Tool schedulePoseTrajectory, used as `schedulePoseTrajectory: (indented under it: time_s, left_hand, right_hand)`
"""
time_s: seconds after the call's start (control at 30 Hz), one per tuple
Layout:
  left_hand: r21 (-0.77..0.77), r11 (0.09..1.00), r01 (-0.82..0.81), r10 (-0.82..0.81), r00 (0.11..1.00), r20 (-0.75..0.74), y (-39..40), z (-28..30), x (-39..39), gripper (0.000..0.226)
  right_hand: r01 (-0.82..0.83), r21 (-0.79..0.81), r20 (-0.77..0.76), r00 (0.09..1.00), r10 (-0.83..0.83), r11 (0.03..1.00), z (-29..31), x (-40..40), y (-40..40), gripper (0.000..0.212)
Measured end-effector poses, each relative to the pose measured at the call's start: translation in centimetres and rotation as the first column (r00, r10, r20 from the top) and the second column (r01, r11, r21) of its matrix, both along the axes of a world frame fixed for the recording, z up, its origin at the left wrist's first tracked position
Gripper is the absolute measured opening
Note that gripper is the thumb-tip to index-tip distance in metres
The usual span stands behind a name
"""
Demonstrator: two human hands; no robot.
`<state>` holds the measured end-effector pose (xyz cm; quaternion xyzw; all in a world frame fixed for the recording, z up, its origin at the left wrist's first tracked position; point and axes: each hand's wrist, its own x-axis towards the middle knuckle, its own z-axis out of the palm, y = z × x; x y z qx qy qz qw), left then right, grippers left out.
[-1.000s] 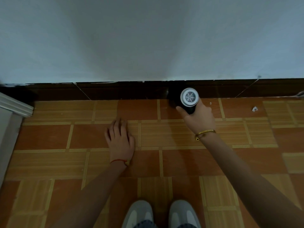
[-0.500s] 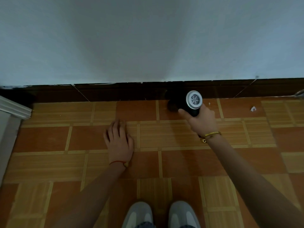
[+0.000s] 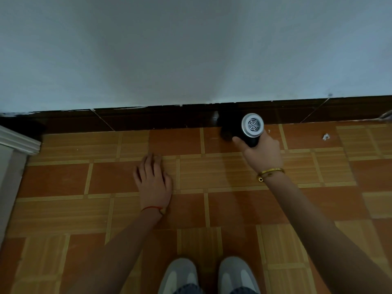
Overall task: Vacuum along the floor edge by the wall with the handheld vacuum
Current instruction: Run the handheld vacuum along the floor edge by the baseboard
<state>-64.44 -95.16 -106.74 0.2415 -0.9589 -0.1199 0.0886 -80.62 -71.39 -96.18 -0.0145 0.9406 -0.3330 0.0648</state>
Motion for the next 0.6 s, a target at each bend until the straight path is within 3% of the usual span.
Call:
schedulePoseTrajectory:
  time_s: [0.13, 0.33, 0.5, 0.6]
  left_hand:
    - [0.009, 1.0, -0.003, 0.003, 1.0, -0.006, 0.0, -0.2, 0.0, 0.052]
    - [0.017, 1.0, 0.003, -0.004, 1.0, 0.007, 0.1, 0.1, 0.0, 0.054]
    - [0.035, 0.999, 0.001, 0.0, 1.0, -0.007, 0.2, 0.3, 0.0, 0.053]
    - [0.033, 0.999, -0.005, 0.006, 1.0, -0.015, 0.2, 0.3, 0.0, 0.053]
  right_hand:
    - [0.029, 0.031, -0.01, 1.0, -0.028, 0.999, 0.3, 0.6, 0.5, 0.07]
    - [-0.275, -0.05, 0.108, 0.954, 0.279, 0.96, 0.9, 1.3, -0.8, 0.041]
    - [-0.11, 0.007, 0.031, 0.993, 0.11, 0.994, 0.9, 1.5, -0.6, 0.06]
    - [-0.243, -0.025, 0.102, 0.964, 0.244, 0.97, 1.5, 1.8, -0.8, 0.047]
